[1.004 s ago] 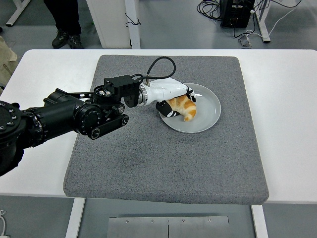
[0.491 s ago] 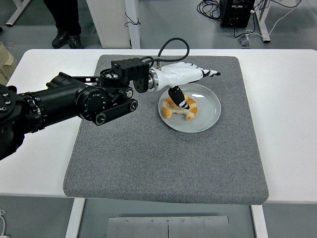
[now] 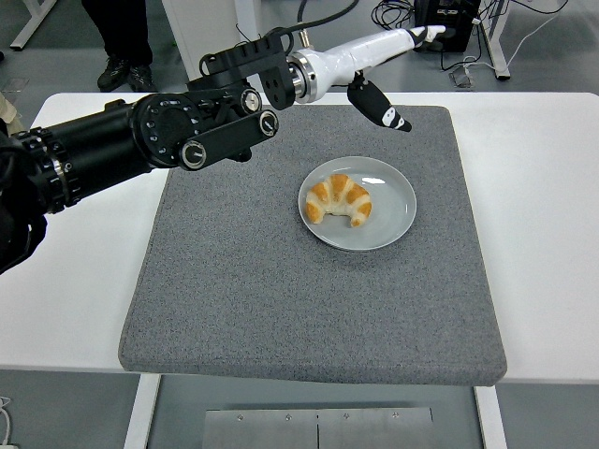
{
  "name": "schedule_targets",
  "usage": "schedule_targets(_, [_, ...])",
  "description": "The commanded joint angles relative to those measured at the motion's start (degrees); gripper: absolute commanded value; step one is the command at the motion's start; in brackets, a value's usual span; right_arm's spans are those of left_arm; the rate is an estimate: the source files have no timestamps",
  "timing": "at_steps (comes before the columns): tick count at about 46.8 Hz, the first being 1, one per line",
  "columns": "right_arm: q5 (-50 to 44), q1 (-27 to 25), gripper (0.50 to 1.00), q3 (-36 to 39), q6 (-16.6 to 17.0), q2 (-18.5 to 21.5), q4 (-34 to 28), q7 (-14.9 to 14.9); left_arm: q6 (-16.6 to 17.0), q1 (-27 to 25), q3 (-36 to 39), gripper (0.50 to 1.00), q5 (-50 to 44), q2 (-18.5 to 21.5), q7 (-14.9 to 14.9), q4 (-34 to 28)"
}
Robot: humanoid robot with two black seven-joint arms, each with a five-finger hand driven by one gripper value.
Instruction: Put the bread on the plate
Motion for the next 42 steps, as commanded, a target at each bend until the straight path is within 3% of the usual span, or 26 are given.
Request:
schedule_targets(1, [0.0, 0.0, 1.000, 0.0, 0.0, 0.0, 0.0, 0.0, 0.1, 0.9, -1.1, 0.971, -3.4, 1.5, 0.0, -0.1])
schedule_targets(18, [0.0, 0.0, 1.000, 0.0, 0.0, 0.0, 0.0, 0.0, 2.1, 6.0, -10.1, 0.969, -17.9, 6.9, 0.0, 0.0])
schedule_targets(42, [0.0, 0.0, 1.000, -0.1, 0.0, 0.0, 0.0, 0.0, 1.5, 21.1, -32.9, 0.969, -20.2, 7.4, 0.0, 0.6])
